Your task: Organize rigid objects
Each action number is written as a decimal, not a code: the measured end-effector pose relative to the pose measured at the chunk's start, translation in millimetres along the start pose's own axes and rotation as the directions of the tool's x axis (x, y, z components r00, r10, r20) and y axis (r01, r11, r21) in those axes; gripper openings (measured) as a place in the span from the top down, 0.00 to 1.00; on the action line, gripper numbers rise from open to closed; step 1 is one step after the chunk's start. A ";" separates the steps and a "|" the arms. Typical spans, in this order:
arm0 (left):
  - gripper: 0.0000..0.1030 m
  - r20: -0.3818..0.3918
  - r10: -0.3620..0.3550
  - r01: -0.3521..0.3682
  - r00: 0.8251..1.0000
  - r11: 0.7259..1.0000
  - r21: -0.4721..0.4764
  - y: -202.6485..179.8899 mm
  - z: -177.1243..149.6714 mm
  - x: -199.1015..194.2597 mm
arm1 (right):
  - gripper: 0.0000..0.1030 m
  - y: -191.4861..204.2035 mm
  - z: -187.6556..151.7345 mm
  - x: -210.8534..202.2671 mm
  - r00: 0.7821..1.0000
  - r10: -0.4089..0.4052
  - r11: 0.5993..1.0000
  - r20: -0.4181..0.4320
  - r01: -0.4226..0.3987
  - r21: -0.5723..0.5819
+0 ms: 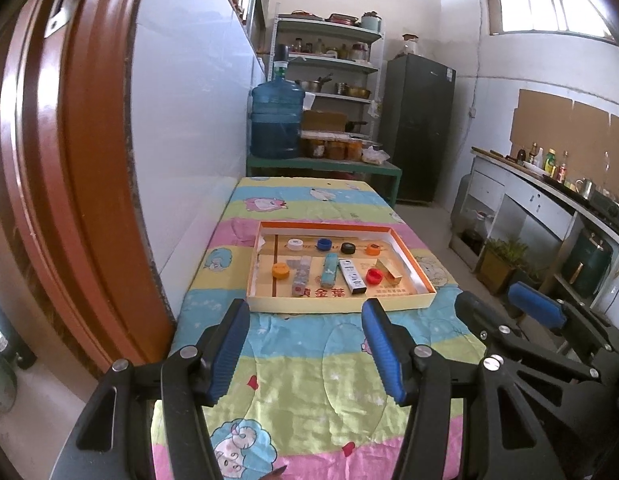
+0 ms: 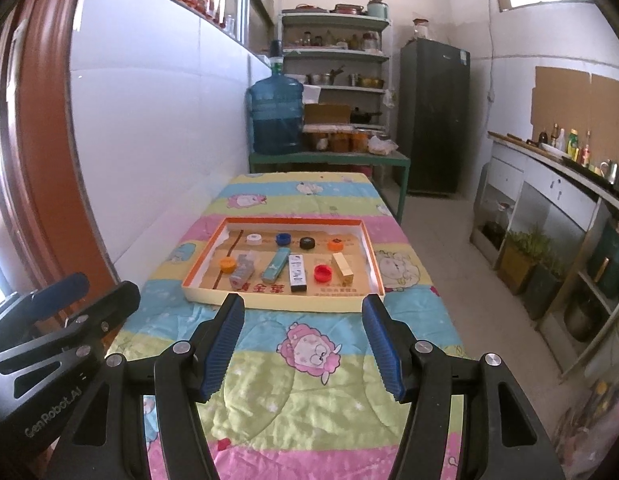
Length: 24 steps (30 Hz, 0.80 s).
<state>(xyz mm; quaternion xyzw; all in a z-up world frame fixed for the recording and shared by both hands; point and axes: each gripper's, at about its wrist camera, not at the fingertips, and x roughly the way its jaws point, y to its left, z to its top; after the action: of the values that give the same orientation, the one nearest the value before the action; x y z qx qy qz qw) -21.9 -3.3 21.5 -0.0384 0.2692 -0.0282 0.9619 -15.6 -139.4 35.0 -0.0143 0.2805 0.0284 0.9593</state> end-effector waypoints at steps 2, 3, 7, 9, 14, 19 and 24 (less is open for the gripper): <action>0.43 0.003 0.012 -0.012 1.000 1.000 -0.005 0.8 -2.7 -2.9 | 0.39 1.3 -3.1 -4.4 1.000 -0.002 1.000 0.007 0.002 -0.003; 0.43 0.002 0.020 -0.020 1.000 1.000 -0.006 1.0 -4.1 -3.9 | 0.39 1.8 -3.6 -5.1 1.000 -0.002 1.000 0.007 0.002 -0.003; 0.43 -0.005 0.035 -0.035 0.999 0.999 -0.008 0.8 -7.9 -4.2 | 0.39 1.2 -7.7 -9.9 1.000 -0.002 1.000 0.011 0.002 -0.007; 0.43 -0.006 0.041 -0.041 0.999 0.999 -0.006 -0.4 -9.2 -4.7 | 0.39 0.0 -9.0 -11.3 1.000 -0.001 1.000 0.012 0.001 -0.005; 0.43 -0.012 0.045 -0.045 0.999 0.999 -0.009 -0.2 -11.3 -4.9 | 0.39 -1.6 -10.6 -11.8 1.000 -0.001 1.000 0.013 0.001 -0.004; 0.43 -0.015 0.048 -0.049 0.999 0.999 -0.011 0.2 -11.9 -4.3 | 0.39 -2.6 -12.1 -11.9 1.000 0.004 1.000 0.009 -0.004 -0.003; 0.43 -0.016 0.047 -0.047 0.999 0.999 -0.010 0.3 -11.7 -4.2 | 0.39 -3.2 -12.2 -9.9 1.000 0.005 1.000 0.007 -0.005 -0.003</action>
<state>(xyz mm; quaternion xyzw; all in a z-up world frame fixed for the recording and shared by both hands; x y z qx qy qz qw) -31.5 -3.4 13.7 -0.0369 0.2775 -0.0043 0.9600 -30.3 -143.6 30.1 -0.0150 0.2772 0.0313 0.9602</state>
